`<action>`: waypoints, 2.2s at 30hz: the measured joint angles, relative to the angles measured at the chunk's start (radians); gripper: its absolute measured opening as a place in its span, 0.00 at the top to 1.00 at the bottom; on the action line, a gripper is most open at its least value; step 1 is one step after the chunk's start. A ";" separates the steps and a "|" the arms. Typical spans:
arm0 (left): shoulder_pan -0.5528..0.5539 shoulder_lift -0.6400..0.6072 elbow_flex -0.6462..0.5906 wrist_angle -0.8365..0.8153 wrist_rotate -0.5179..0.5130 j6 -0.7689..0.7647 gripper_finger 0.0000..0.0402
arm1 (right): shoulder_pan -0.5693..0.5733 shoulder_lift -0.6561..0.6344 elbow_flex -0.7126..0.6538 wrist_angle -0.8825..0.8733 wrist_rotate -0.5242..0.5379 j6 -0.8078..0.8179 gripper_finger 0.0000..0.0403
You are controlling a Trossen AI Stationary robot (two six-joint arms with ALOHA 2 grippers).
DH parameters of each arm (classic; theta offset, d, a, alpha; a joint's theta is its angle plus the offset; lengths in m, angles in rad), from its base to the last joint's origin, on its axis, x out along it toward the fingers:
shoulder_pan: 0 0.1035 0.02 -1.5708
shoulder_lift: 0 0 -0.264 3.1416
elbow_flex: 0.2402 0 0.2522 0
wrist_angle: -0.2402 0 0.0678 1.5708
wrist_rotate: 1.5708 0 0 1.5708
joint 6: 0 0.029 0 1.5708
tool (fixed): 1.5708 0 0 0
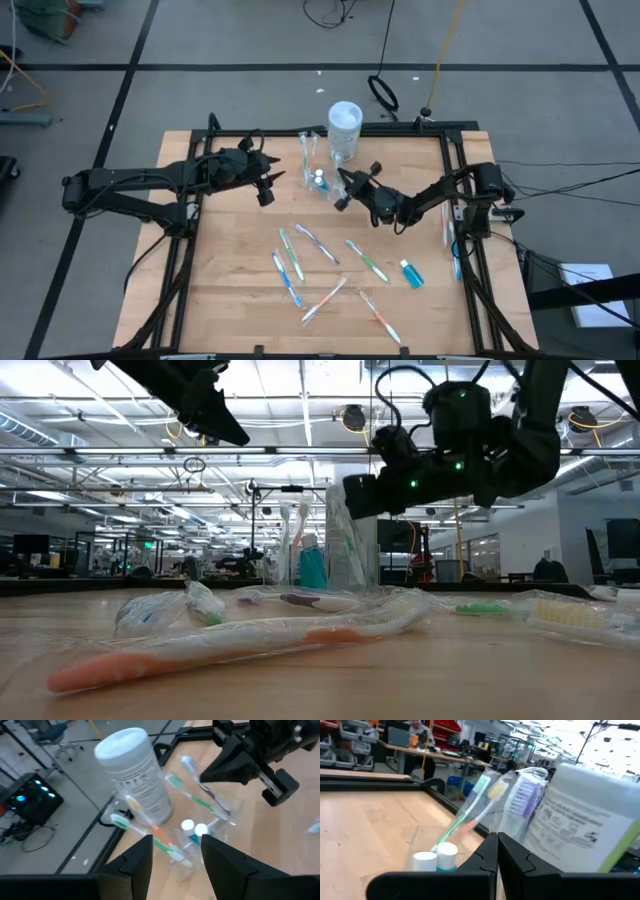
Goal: Pick & Place toothbrushing station
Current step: Put the right violet toothbrush into the transparent organizer, then put the orange toothbrush into the transparent organizer
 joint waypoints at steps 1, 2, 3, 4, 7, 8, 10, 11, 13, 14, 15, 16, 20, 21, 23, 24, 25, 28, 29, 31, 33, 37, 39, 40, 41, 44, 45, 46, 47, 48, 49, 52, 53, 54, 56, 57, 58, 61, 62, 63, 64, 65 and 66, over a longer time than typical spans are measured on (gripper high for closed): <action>0.000 0.000 0.000 0.000 0.014 0.000 0.57 | 0.009 -0.009 -0.007 0.000 0.019 -0.005 1.00; 0.000 0.000 0.000 0.000 0.027 0.001 0.57 | 0.017 -0.019 -0.015 -0.003 0.036 -0.007 1.00; 0.000 0.000 0.000 0.000 0.043 0.001 0.57 | 0.021 -0.027 -0.020 -0.006 0.048 -0.006 1.00; -0.001 0.000 0.000 0.000 0.052 0.001 0.57 | 0.026 -0.034 -0.022 -0.008 0.056 0.001 0.99; -0.002 0.000 0.000 0.001 0.067 -0.017 0.57 | 0.034 -0.050 -0.034 -0.021 0.060 0.004 0.96; -0.002 0.000 0.000 0.000 0.069 -0.021 0.57 | 0.038 -0.054 -0.036 -0.039 0.059 0.012 0.95; -0.006 0.000 0.000 0.000 0.072 -0.022 0.57 | 0.041 -0.056 -0.035 -0.068 0.057 0.053 0.92; -0.006 0.000 0.000 0.000 0.072 -0.022 0.57 | 0.043 -0.056 -0.035 -0.087 0.058 0.080 0.90; -0.011 0.000 0.000 0.001 0.073 -0.022 0.57 | 0.047 -0.055 -0.036 -0.116 0.057 0.129 0.86; -0.013 0.000 0.000 0.001 0.073 -0.022 0.57 | 0.051 -0.055 -0.036 -0.125 0.056 0.150 0.84; -0.013 0.000 0.000 0.001 0.073 -0.022 0.57 | 0.054 -0.056 -0.035 -0.144 0.054 0.167 0.82; -0.013 0.000 0.000 0.001 0.073 -0.022 0.57 | 0.059 -0.056 -0.035 -0.168 0.054 0.182 0.80; -0.013 0.000 0.000 0.001 0.079 -0.035 0.57 | 0.083 -0.055 -0.035 -0.216 0.055 0.166 0.71; -0.013 0.000 0.000 0.001 0.079 -0.041 0.57 | 0.091 -0.055 -0.035 -0.211 0.055 0.148 0.69; -0.013 0.000 0.000 0.001 0.079 -0.042 0.57 | 0.110 -0.059 -0.035 -0.214 0.055 0.099 0.65; -0.013 0.000 0.000 0.001 0.079 -0.042 0.57 | 0.120 -0.070 -0.035 -0.230 0.056 0.074 0.63; -0.013 0.000 0.000 0.001 0.079 -0.043 0.57 | 0.131 -0.085 -0.035 -0.240 0.059 0.052 0.61; -0.013 0.000 0.000 0.000 0.079 -0.044 0.57 | 0.157 -0.145 -0.035 -0.320 0.064 0.028 0.56; -0.013 0.000 0.000 0.000 0.079 -0.044 0.57 | 0.166 -0.172 -0.035 -0.372 0.075 0.031 0.54; -0.013 0.000 0.000 0.000 0.083 -0.044 0.57 | 0.180 -0.237 -0.035 -0.480 0.086 0.054 0.51; -0.013 0.000 0.000 0.000 0.089 -0.044 0.57 | 0.192 -0.313 -0.034 -0.632 0.085 0.111 0.49; -0.013 0.000 0.000 0.000 0.096 -0.044 0.57 | 0.209 -0.467 -0.035 -0.963 0.079 0.294 0.46; -0.013 0.000 0.000 0.000 0.096 -0.044 0.57 | 0.211 -0.542 -0.035 -1.135 0.078 0.410 0.46; -0.013 0.000 0.000 0.000 0.096 -0.044 0.57 | 0.211 -0.580 -0.035 -1.220 0.078 0.472 0.46; -0.013 0.000 0.000 0.000 0.096 -0.044 0.57 | 0.211 -0.615 -0.035 -1.315 0.077 0.541 0.46; -0.013 0.000 0.000 0.000 0.097 -0.042 0.57 | 0.193 -0.716 -0.035 -1.561 -0.005 0.743 0.47; -0.013 0.000 0.000 0.000 0.097 -0.039 0.57 | 0.183 -0.746 -0.035 -1.635 -0.056 0.804 0.48; -0.013 0.000 0.000 0.000 0.097 -0.033 0.57 | 0.173 -0.769 -0.035 -1.694 -0.105 0.861 0.48; -0.013 0.000 0.000 0.000 0.097 -0.026 0.57 | 0.163 -0.787 -0.035 -1.744 -0.149 0.910 0.49; -0.013 0.000 0.000 0.000 0.097 -0.020 0.57 | 0.154 -0.799 -0.035 -1.788 -0.191 0.951 0.50; -0.013 0.000 0.000 0.000 0.097 -0.014 0.57 | 0.148 -0.807 -0.035 -1.829 -0.225 0.977 0.50; -0.013 0.000 0.000 0.000 0.097 -0.014 0.57 | 0.131 -0.806 -0.035 -1.943 -0.306 1.029 0.51; -0.013 0.000 0.000 0.000 0.097 -0.013 0.57 | 0.126 -0.801 -0.035 -1.975 -0.317 1.051 0.52; -0.013 0.000 0.000 0.000 0.097 -0.014 0.57 | 0.121 -0.794 -0.035 -2.003 -0.321 1.074 0.52; -0.013 0.000 0.000 0.001 0.097 -0.013 0.57 | 0.114 -0.782 -0.035 -2.052 -0.329 1.105 0.52; -0.013 0.000 0.000 0.001 0.097 -0.014 0.57 | 0.110 -0.778 -0.035 -2.072 -0.338 1.115 0.52; -0.013 0.000 0.000 0.001 0.097 -0.014 0.57 | 0.108 -0.775 -0.035 -2.091 -0.345 1.129 0.52; -0.013 0.000 0.000 0.001 0.097 -0.014 0.57 | 0.097 -0.771 -0.035 -2.154 -0.395 1.178 0.52; -0.013 0.000 0.000 0.001 0.097 -0.014 0.57 | 0.094 -0.771 -0.035 -2.183 -0.415 1.199 0.52; -0.013 0.000 0.000 0.001 0.097 -0.014 0.57 | 0.091 -0.771 -0.035 -2.217 -0.422 1.221 0.53; -0.013 0.000 0.000 0.002 0.097 -0.014 0.57 | 0.089 -0.771 -0.035 -2.255 -0.421 1.247 0.53; -0.013 0.000 0.000 0.002 0.097 -0.014 0.57 | 0.089 -0.771 -0.035 -2.292 -0.420 1.275 0.52; -0.013 0.000 0.000 0.002 0.097 -0.014 0.57 | 0.088 -0.771 -0.035 -2.329 -0.420 1.303 0.52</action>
